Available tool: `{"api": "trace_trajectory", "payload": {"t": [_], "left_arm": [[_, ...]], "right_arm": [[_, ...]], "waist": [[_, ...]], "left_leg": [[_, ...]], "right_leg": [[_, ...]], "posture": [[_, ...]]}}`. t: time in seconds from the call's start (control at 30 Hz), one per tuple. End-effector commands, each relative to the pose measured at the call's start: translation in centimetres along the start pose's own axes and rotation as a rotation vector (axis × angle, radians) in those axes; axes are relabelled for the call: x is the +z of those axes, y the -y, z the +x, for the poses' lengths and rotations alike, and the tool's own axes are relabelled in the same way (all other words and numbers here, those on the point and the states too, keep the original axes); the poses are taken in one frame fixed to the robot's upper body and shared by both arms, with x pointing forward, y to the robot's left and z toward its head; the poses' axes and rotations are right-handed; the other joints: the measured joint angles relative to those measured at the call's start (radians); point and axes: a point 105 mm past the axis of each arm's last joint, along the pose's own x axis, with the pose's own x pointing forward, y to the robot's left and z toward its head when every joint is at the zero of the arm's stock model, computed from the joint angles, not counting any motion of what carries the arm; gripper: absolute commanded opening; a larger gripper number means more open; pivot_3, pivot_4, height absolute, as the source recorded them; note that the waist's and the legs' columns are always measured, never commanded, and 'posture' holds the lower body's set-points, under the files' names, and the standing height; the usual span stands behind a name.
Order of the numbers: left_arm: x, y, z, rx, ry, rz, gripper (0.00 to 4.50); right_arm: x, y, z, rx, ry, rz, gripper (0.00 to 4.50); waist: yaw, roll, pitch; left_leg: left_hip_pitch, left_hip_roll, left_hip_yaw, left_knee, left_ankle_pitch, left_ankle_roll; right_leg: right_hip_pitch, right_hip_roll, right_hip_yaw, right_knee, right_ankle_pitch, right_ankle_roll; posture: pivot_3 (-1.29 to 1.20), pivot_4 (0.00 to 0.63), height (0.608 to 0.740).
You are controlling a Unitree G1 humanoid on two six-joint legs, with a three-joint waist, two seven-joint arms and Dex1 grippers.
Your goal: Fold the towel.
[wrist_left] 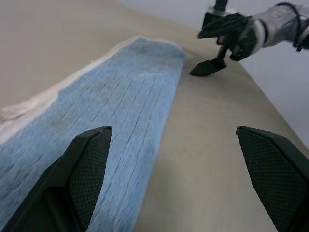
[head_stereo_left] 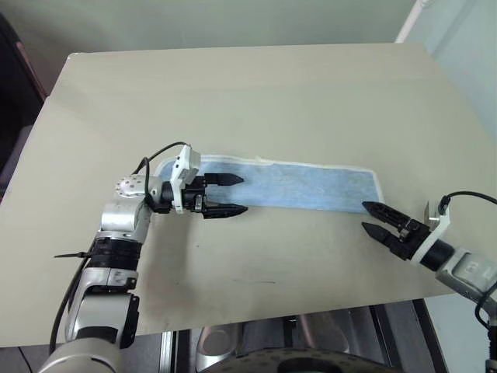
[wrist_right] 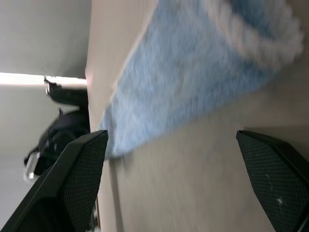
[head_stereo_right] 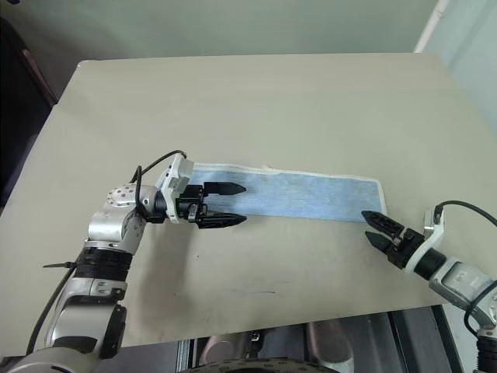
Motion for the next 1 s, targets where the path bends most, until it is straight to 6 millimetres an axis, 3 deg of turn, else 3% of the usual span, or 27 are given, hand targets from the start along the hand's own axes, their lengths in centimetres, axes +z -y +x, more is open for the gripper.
{"api": "trace_trajectory", "payload": {"t": [0.03, 0.3, 0.63, 0.73, 1.0], "left_arm": [[0.6, 0.3, 0.2, -0.008, 0.006, 0.050, 4.47], [0.4, 0.4, 0.3, 0.003, 0.011, 0.058, 4.47], [0.4, 0.4, 0.6, 0.005, 0.004, 0.079, 4.47], [0.6, 0.2, 0.7, 0.007, 0.010, 0.082, 4.50], [0.7, -0.2, 0.3, 0.008, -0.018, 0.102, 4.50]], "right_arm": [[1.7, 0.5, -0.4, -0.047, 0.091, 0.022, 4.50], [3.6, 1.0, -0.5, -0.094, 0.179, 0.046, 4.50], [4.3, 1.0, -0.8, -0.092, 0.174, 0.007, 4.50], [4.0, 0.6, -0.6, -0.063, 0.158, -0.017, 3.92], [3.9, 0.8, -0.5, -0.044, 0.186, -0.003, 1.09]], "waist": [[0.000, 0.000, 0.000], [0.001, 0.000, 0.000], [0.008, -0.001, 0.000], [0.008, -0.001, 0.000], [0.008, 0.000, 0.000]], "left_leg": [[0.000, 0.000, 0.000, 0.000, 0.000, 0.000], [0.000, 0.000, 0.000, 0.001, 0.000, 0.001], [-0.001, -0.002, 0.000, 0.001, 0.000, 0.001], [-0.001, -0.002, 0.000, 0.000, -0.001, 0.001], [-0.002, -0.002, 0.000, -0.002, -0.004, 0.001]], "right_leg": [[0.000, 0.000, 0.000, 0.000, 0.000, 0.000], [0.001, -0.001, 0.000, -0.001, 0.002, 0.000], [0.002, -0.003, 0.000, -0.004, 0.002, -0.001], [0.002, -0.003, 0.000, -0.005, 0.004, -0.005], [0.000, -0.003, 0.000, -0.006, 0.003, -0.007]], "posture": [[0.00, 0.150, 0.740], [0.00, 0.150, 0.740], [0.00, 0.150, 0.740], [0.00, 0.150, 0.740], [0.00, 0.150, 0.740]]}}
